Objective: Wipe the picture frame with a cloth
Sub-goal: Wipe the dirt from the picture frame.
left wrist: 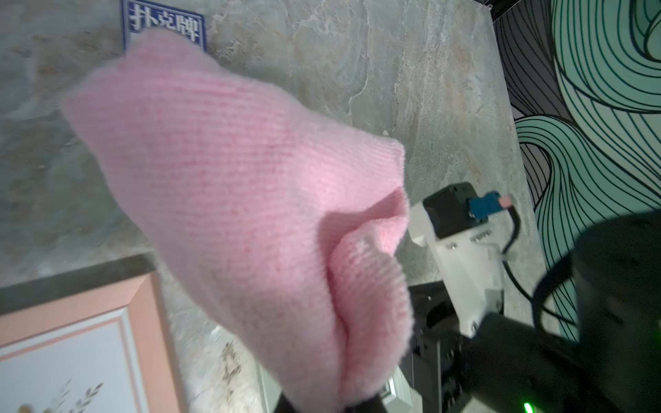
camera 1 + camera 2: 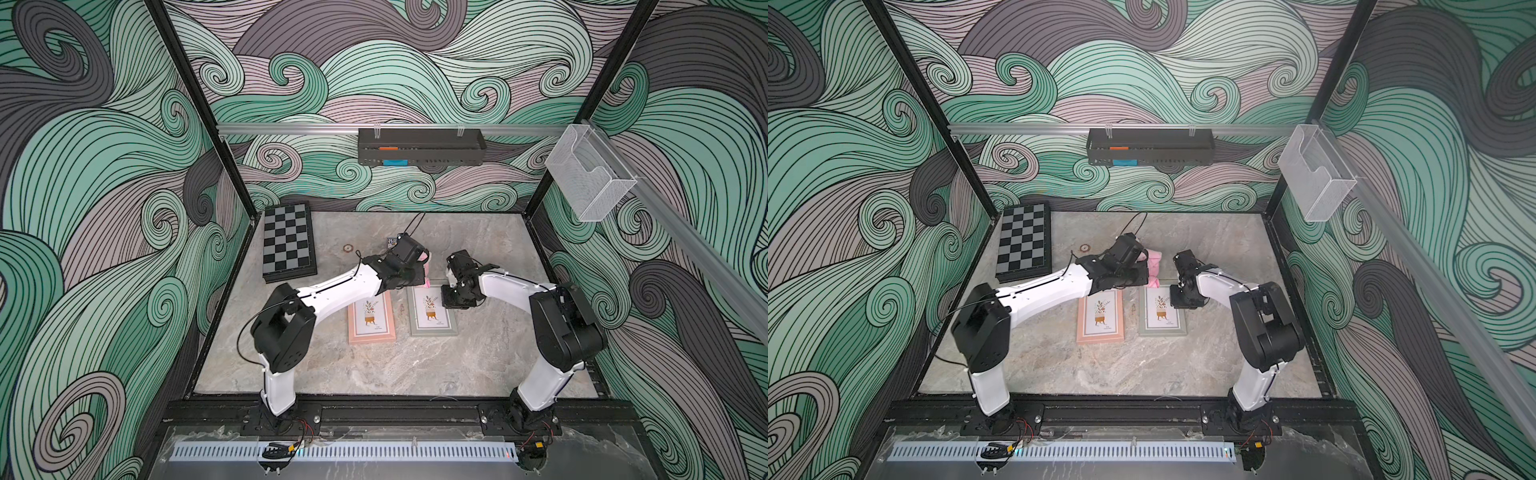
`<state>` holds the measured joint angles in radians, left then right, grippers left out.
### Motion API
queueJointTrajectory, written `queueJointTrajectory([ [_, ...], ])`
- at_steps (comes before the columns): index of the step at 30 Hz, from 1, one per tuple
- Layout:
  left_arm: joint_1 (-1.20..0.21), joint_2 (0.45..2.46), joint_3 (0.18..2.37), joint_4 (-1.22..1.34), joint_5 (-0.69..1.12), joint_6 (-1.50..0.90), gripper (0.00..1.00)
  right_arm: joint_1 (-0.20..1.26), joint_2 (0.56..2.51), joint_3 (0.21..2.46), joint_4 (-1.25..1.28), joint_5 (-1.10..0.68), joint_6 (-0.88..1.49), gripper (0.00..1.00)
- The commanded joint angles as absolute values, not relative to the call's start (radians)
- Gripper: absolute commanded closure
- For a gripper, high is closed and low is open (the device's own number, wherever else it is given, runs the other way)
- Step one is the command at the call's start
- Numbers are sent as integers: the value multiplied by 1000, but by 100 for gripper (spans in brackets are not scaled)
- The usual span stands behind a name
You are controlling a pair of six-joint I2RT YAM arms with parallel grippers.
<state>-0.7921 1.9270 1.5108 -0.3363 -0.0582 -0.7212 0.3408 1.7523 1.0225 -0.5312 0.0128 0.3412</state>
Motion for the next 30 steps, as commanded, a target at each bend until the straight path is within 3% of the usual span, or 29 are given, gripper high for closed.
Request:
queueJointTrajectory([
  [1,-771,2060,1607,-308,27,-753,100,330,1792,1016,-644,49,318,75],
  [17,-759,2357,1655,32,382,-943,100,322,1816,1029,-653,22,309,75],
  [21,-757,2291,1576,-65,240,-909,100,323,1815,1029,-652,13,308,74],
  [27,-758,2142,1523,-439,-121,-800,100,322,1809,1025,-651,8,311,74],
  [30,-758,2129,1522,-531,-195,-796,100,322,1808,1025,-650,6,313,74],
])
